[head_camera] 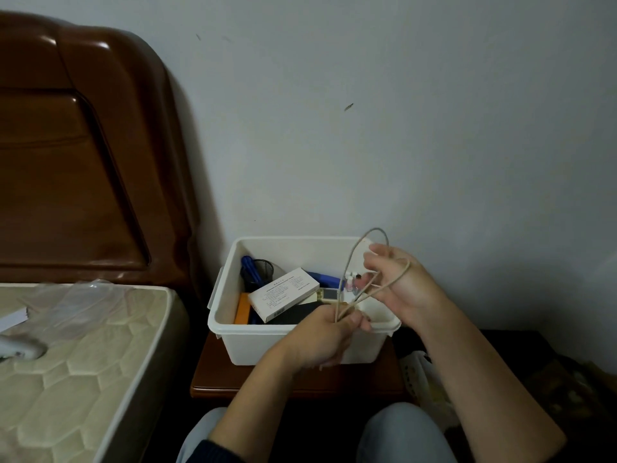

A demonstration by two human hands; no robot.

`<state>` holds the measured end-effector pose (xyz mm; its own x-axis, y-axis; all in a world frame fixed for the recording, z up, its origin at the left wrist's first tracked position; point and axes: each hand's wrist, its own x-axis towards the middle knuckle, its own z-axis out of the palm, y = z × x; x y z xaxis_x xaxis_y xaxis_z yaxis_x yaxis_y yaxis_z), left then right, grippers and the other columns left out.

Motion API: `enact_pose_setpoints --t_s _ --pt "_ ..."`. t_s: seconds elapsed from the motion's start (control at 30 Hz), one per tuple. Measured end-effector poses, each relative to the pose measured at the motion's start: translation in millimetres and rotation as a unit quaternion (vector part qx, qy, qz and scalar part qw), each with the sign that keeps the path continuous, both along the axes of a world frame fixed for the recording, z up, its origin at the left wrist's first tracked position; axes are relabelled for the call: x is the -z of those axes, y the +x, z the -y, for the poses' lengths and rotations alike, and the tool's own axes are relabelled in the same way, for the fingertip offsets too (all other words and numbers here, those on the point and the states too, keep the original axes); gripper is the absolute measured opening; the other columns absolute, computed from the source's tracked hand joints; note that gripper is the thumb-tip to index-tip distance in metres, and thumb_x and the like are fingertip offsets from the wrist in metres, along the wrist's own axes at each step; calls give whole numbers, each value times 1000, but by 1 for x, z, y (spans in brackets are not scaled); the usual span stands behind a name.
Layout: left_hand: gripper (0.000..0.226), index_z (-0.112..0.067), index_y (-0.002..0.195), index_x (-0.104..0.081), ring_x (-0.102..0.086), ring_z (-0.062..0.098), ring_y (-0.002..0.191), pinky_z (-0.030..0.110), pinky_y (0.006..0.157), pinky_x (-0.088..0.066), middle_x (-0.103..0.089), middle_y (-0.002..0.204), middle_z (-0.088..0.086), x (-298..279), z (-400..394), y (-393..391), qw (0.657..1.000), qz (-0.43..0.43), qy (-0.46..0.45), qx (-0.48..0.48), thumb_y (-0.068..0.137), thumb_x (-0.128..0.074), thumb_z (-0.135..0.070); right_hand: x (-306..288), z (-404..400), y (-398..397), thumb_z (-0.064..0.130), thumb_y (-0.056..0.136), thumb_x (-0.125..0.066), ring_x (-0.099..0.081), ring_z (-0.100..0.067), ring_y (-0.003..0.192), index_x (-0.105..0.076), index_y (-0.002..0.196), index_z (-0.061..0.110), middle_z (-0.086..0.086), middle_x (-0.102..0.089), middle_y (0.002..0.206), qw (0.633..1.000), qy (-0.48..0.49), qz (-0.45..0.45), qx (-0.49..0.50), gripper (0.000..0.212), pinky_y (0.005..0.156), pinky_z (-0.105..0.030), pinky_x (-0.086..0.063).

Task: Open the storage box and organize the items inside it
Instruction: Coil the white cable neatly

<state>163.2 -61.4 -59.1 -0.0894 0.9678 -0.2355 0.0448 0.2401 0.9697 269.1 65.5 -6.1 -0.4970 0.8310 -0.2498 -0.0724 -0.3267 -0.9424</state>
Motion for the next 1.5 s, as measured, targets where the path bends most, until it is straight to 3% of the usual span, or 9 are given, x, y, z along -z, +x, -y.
enact_pose_setpoints --t_s 0.3,0.47,0.6,0.67,0.73,0.8,1.07,1.23,1.5 --pt "26 -6 116 -74 -66 21 74 26 56 -55 -70 92 5 -34 -4 -47 918 -337 -174 -113 102 -59 -21 -27 4 34 28 66 -99 -13 -23 160 13 164 42 9 1 174 790 365 412 -269 149 128 -48 -26" --pt "24 -19 121 -74 -66 23 107 34 90 -51 -72 116 4 -56 -7 -36 877 -464 -119 37 104 -59 -27 -16 25 5 40 63 -96 47 -17 147 29 152 58 22 43 162 628 577 434 -290 155 120 -52 27" --pt "24 -24 120 -74 -63 20 106 36 93 -49 -72 116 1 -67 -4 -33 863 -480 -97 125 105 -59 -35 -4 20 0 55 77 -83 41 -19 151 2 163 49 12 12 175 579 605 473 -275 121 118 -60 30" --pt "26 -23 106 -77 -61 14 86 31 73 -44 -69 96 -1 -69 -1 -38 872 -469 -72 122 103 -61 -43 -5 16 1 53 89 -73 15 -5 157 -41 151 49 14 -41 161 626 550 473 -287 70 126 -55 20" --pt "31 -24 94 -76 -54 5 65 26 61 -37 -62 76 -7 -72 4 -42 895 -429 -50 111 99 -64 -53 -6 14 3 37 101 -61 -39 -7 142 -69 111 45 14 -67 114 701 443 459 -318 15 123 -38 -27" --pt "49 -20 87 -74 -50 6 59 24 60 -37 -59 69 -4 -73 6 -45 917 -387 -24 93 95 -61 -67 -4 15 5 25 105 -51 -67 -9 98 -71 80 42 8 -76 87 742 373 423 -363 35 82 -22 -46" --pt "47 -24 78 -56 -30 9 47 20 42 -28 -37 57 -11 -55 9 -62 995 -64 32 -68 111 -38 -54 -25 4 16 59 102 -58 -57 -21 47 -73 91 17 -8 -47 52 848 262 268 -375 46 77 -59 -64" --pt "38 -15 92 -60 -46 12 47 28 52 -39 -47 61 -5 -52 6 -51 987 77 35 -137 115 -38 -36 -45 12 9 55 108 -44 -28 -7 42 -68 104 8 5 -32 60 914 203 175 -306 53 39 -24 -41" --pt "48 -22 76 -49 -43 12 51 25 46 -37 -49 68 -3 -73 -2 -30 938 252 1 -238 107 -44 -57 -27 22 -10 41 113 -40 -50 -5 53 -74 101 22 9 -62 68 914 301 207 -177 40 54 -27 -42"
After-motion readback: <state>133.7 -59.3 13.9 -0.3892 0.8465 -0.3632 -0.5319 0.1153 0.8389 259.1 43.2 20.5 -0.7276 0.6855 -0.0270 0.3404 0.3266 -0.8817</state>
